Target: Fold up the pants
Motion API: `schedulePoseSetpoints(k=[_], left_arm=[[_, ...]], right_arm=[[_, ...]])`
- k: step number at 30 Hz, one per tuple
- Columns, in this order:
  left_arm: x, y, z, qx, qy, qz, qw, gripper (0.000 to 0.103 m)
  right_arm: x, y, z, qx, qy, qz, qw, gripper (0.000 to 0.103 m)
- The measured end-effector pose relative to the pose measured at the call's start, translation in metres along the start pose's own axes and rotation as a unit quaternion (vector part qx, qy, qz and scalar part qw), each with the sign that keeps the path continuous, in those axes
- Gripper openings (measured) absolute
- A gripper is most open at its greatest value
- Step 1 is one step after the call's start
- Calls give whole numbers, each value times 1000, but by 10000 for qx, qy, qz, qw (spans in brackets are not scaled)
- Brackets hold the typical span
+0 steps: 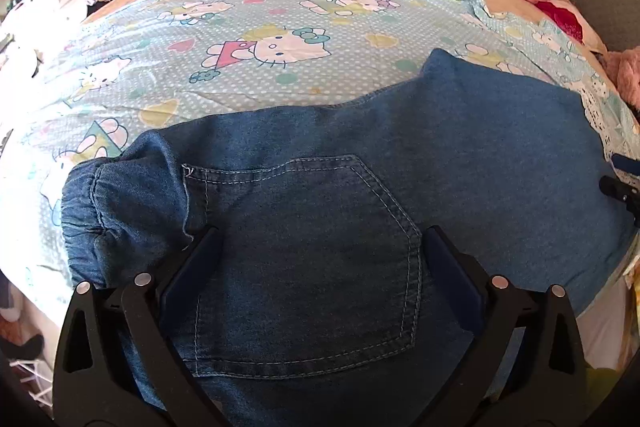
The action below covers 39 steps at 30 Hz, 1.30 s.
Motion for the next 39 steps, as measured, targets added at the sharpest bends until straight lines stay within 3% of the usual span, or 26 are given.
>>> schedulePoseSetpoints(k=[3,10,20,29,39], left_arm=[[1,1,3,27,-24,102,9999,95],[8,12,38,326,-137,241,9991,95],[24,22,79,680,-249,175,9972,95],[34,4,81,573,-261,47,9980,95],[12,-23,41,-5,318,108,9994,95]], right_arm=[[0,4,2,-6,20,-46,10000,93],[4,20,53,778,83,-196,9967,94],[-3,26,96,1253,151,-102,9920,98],[-14,7,100,1109,278,-88,9934,98],[-34,-9,68,677,379,44,9970,98]])
Point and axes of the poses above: each gripper's, at about its wrist camera, not at the fingertips, and z roughly against the way its jaws point, x to its right, y to its top, the point moved 6 cm from there along -z, roughly the way its jaws point, and after that the axes turned 8 degrees about z, right-handed, at the moved point
